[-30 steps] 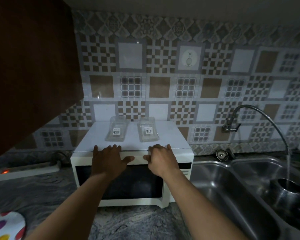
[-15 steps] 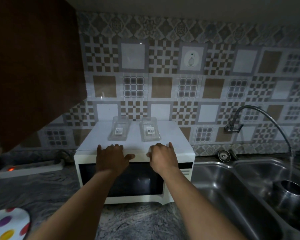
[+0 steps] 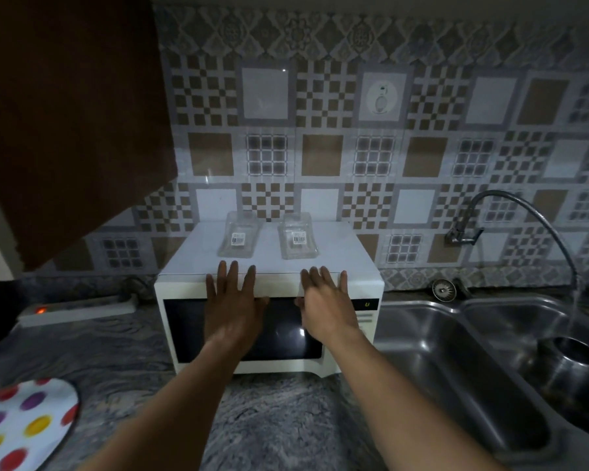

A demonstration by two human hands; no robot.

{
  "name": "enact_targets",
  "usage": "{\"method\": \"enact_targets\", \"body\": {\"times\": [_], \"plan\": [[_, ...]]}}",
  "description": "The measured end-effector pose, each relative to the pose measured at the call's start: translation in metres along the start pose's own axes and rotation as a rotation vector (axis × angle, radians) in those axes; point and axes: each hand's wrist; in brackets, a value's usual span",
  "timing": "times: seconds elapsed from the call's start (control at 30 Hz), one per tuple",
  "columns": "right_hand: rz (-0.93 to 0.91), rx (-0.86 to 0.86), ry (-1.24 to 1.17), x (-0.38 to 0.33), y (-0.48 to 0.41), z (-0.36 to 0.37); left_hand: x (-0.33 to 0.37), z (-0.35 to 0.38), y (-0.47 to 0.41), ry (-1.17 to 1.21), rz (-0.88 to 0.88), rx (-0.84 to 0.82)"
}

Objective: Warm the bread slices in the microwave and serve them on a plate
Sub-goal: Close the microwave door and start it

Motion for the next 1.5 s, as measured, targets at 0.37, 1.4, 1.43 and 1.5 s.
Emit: {"method": "enact_targets", "body": {"times": [0.37,1.4,1.43,1.5], "plan": [[0.213,0.325,-0.290,0.061,0.071,0.037,0.051,0.099,0.108,0.230,-0.022,-0.153],[0.504,0.248,-0.673,0.113,0.069,0.116,0.080,0.189,0.153,0.040,-0.034,-0.415],[0.516,0.252,-0.680,0.114,0.067,0.117,0.080,0.189,0.153,0.040,-0.035,-0.414],[0.525,0.254,-0.683,0.114,0.067,0.118,0.080,0.190,0.152,0.035,-0.036,-0.415]]}}
Point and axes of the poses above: each hand's wrist, its own y-axis away from the middle knuckle, its own z-axis out of the palm, x = y × z, and after that the axes turned 2 degrees about -z, right-handed
